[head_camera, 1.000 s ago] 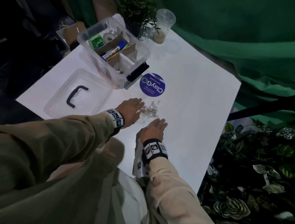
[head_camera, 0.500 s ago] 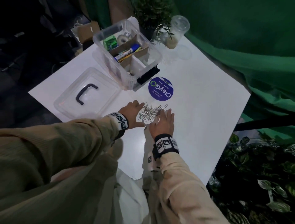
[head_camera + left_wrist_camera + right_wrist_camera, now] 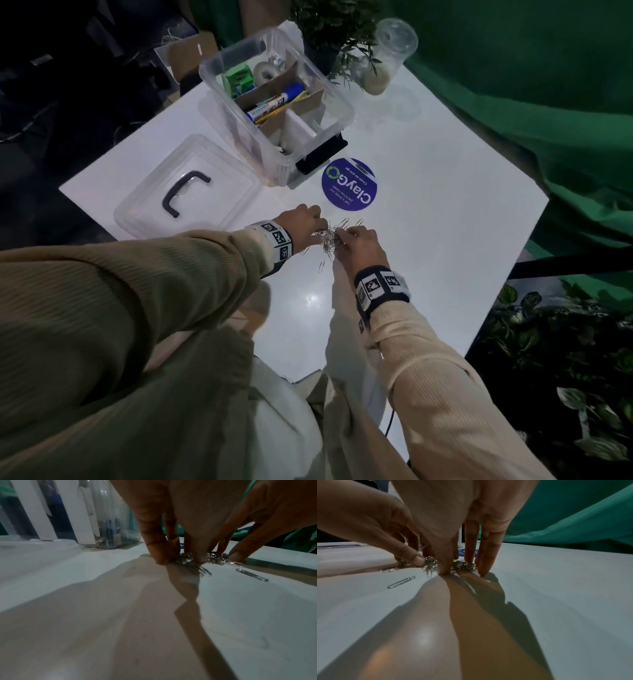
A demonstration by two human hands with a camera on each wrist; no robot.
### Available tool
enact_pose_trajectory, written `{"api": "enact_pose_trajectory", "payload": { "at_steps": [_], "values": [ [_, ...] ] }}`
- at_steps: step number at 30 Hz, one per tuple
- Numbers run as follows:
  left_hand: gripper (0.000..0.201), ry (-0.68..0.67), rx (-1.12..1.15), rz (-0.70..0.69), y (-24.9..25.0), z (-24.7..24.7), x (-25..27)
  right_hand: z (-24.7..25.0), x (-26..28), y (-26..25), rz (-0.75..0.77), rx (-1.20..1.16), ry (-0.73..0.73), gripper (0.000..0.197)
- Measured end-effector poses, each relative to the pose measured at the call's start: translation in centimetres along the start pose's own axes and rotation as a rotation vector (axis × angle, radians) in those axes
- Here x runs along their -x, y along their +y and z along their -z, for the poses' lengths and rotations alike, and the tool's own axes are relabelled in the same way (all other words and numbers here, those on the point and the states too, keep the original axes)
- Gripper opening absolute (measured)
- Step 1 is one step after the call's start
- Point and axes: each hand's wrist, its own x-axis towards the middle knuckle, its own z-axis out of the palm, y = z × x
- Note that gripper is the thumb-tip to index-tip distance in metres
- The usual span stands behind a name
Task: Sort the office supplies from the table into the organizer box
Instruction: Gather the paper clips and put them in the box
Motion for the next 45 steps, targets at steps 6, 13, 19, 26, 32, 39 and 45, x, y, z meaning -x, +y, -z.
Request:
{"api": "enact_pose_trajectory", "payload": {
  "at_steps": [6, 13, 19, 26, 32, 39, 45],
  "values": [
    [0.033, 0.003, -0.036, 0.001, 0.5, -0.1, -0.9, -0.5, -0.4, -0.9, -0.034, -0.017, 0.031, 0.026],
    [0.029, 0.004, -0.028, 0.004, 0.5, 0.5, -1.4, 0.0, -0.8, -1.4, -0.064, -0.061, 0.044, 0.028],
    [0.030, -0.007, 0.069, 0.045, 0.6, 1.6, -1.3, 0.4, -0.4, -1.0, -0.117, -0.104, 0.071, 0.024],
    [0.026, 0.155, 0.229, 0.017, 0.6, 5.0, 0.5, 2.9, 0.5, -1.3, -0.189, -0.240, 0.168, 0.023],
    [0.022, 0.332, 0.298, -0.105, -0.6, 9.6, 1.8, 7.2, -0.2, -3.1, -0.188, -0.437, 0.405, 0.019],
    [0.020, 0.505, 0.364, -0.008, -3.4, 17.1, -1.1, 13.1, -5.2, -6.6, -0.253, -0.542, 0.417, 0.020],
    [0.016, 0.366, 0.308, 0.152, -5.5, 19.3, -5.3, 15.4, -9.6, -9.5, -0.373, -0.620, 0.404, 0.017]
  ]
}}
